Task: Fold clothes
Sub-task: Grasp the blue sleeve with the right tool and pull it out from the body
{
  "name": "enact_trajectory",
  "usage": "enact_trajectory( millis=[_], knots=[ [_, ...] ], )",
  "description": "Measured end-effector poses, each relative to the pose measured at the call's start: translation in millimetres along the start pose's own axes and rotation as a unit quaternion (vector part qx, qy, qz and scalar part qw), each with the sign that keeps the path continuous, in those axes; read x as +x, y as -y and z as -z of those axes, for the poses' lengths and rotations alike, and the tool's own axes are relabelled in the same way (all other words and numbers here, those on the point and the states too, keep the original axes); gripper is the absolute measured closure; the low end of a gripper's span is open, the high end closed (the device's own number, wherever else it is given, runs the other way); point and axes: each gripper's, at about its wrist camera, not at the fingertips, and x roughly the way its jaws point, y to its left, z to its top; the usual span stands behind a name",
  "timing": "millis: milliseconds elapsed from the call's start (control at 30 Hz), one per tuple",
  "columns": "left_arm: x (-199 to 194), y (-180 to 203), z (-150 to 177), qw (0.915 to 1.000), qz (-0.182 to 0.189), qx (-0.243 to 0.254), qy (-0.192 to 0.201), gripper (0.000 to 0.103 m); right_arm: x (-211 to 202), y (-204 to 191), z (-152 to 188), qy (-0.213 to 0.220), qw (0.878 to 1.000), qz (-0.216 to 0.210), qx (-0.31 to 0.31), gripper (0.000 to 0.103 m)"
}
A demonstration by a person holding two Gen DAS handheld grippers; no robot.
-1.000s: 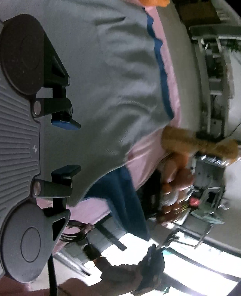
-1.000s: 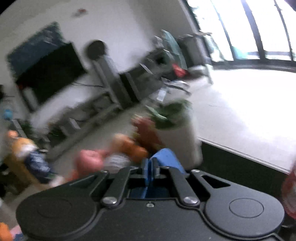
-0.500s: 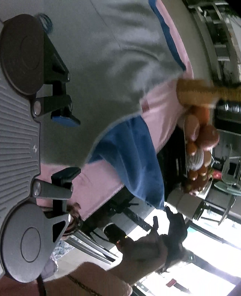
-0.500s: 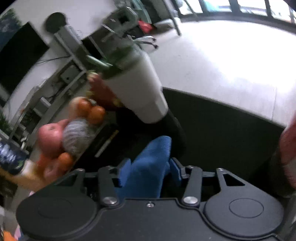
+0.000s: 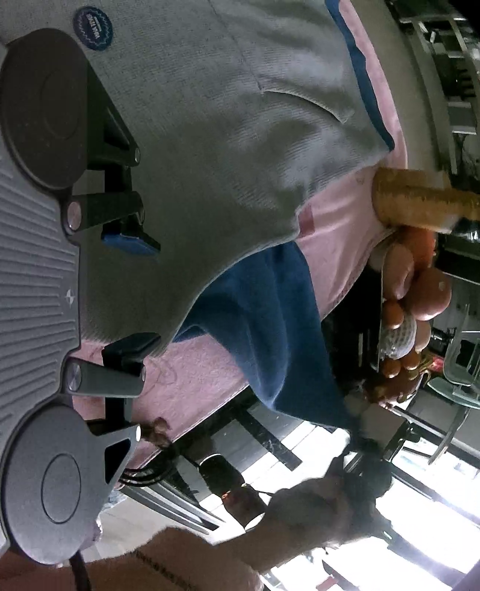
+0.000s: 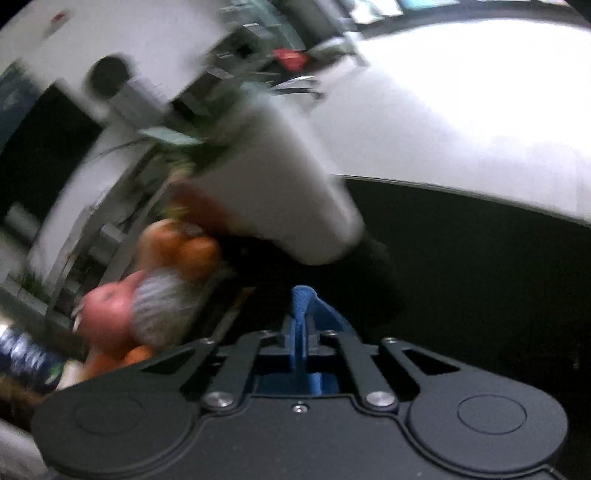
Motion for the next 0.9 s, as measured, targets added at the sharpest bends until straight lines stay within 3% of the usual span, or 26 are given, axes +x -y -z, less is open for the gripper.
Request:
enact_trajectory(
  millis=[133,167,233,300,467,567,600,633,700,767,833,900],
  knots=[
    [-2.5,1.6,3.2,1.0,0.003,0.006,0.001,0.059,-38.4,-46.5,-6.3,0.046,0.989,-0.134,-0.046,0.1],
    [-2.7,1.0,4.4,1.0,0.003,0.005,-0.001,0.059,-44.7,-51.2,-7.3,0.059,0.987,-0.139,-0.059,0.1],
    [-0.5,-2.0,5.8,1.0,0.002,0.0,-0.005,0.059,-38.8,-49.8,-6.7,0.065,0.992,-0.051,-0.097,0.1],
    [1.7,-4.7,6.7,0.9999,0.002,-0.006,-0.009,0.059,-17.0,-30.2,-2.7,0.044,0.994,0.032,-0.097,0.1],
    [5.2,-8.0,6.8,0.9998,0.006,-0.015,-0.015,0.059,16.9,6.4,3.1,0.004,0.989,0.124,-0.082,0.099],
    [1.9,-6.7,6.1,0.9999,0.005,-0.01,-0.012,0.059,20.1,3.4,4.2,0.008,0.978,0.179,-0.106,0.087],
    [1.2,-6.0,6.4,0.9999,0.005,-0.007,-0.011,0.059,17.5,-0.7,4.8,0.021,0.971,0.203,-0.123,0.074],
    [0.8,-5.0,6.7,0.9999,0.005,-0.005,-0.011,0.059,12.6,-7.4,4.8,0.039,0.966,0.213,-0.141,0.072],
    [0.5,-3.1,6.9,0.9999,0.005,-0.002,-0.012,0.059,7.4,-18.5,2.7,0.054,0.964,0.205,-0.159,0.072],
    [-0.6,-1.9,7.6,0.9999,0.008,0.0,-0.014,0.059,10.4,-24.4,1.0,0.026,0.975,0.161,-0.153,0.073],
    [-3.9,-0.9,7.9,0.9999,0.011,0.002,-0.013,0.059,24.3,-16.8,2.8,-0.057,0.987,0.095,-0.115,0.083],
    [-7.5,-1.3,7.7,0.9999,0.013,0.002,-0.011,0.059,42.3,-10.9,9.7,-0.13,0.987,0.043,-0.084,0.084]
  ],
)
